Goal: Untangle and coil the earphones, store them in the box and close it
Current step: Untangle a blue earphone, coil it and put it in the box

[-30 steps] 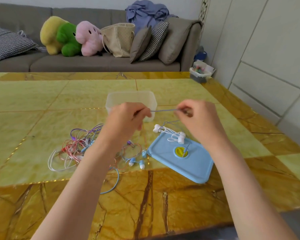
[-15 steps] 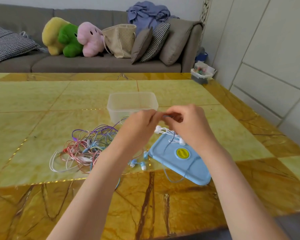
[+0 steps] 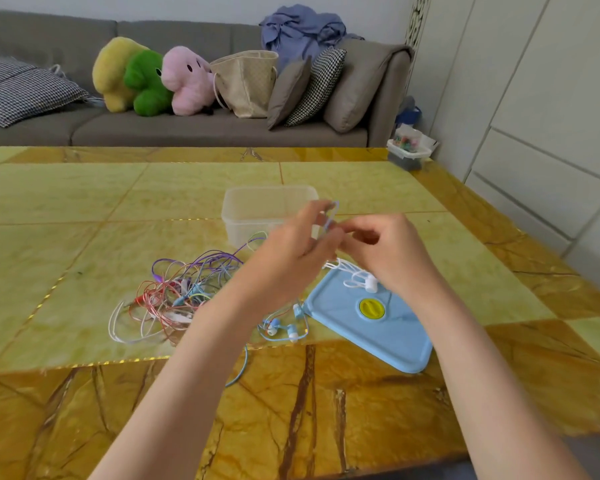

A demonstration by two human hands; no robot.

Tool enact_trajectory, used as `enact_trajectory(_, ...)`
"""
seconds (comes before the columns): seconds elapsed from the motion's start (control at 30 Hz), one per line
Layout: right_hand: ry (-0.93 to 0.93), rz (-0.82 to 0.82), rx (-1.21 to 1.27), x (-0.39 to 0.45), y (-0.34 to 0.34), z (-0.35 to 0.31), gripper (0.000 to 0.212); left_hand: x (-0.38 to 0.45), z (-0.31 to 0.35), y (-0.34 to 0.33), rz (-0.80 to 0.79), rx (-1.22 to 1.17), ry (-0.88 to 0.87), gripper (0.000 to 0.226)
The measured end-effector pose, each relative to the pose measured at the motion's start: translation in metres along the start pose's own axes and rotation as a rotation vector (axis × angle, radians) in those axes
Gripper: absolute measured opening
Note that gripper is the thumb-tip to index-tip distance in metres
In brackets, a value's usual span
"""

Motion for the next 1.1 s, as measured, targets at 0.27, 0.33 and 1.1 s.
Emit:
enact_trajectory(0.27, 0.032, -0.153, 0.222, -0.004, 0.009, -0.006, 0.014, 0.004, -0.009, 0.014, 0.272, -0.482, 0.113, 0.030)
enact_trajectory(0.33, -0.072, -0.131, 0.232, -0.005, 0.018, -0.001, 0.010, 0.003, -0.013, 0.024, 0.384, -0.623, 0.158, 0.030)
enact_trajectory(1.1, -0.110, -0.118, 0.114, -0.006, 0.028, 0.004, 0.010, 0.002, -0.014, 0.005, -0.006, -0.167, 0.227, 0.031)
Point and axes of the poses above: each hand's wrist, its own x-axis towards the middle knuckle, its own y-axis out of the back of the hand, z = x × y, the point moved 1 cm from there along x, towards the middle knuckle, and after that the axes turned 12 degrees about -x, right-handed, at the moved point
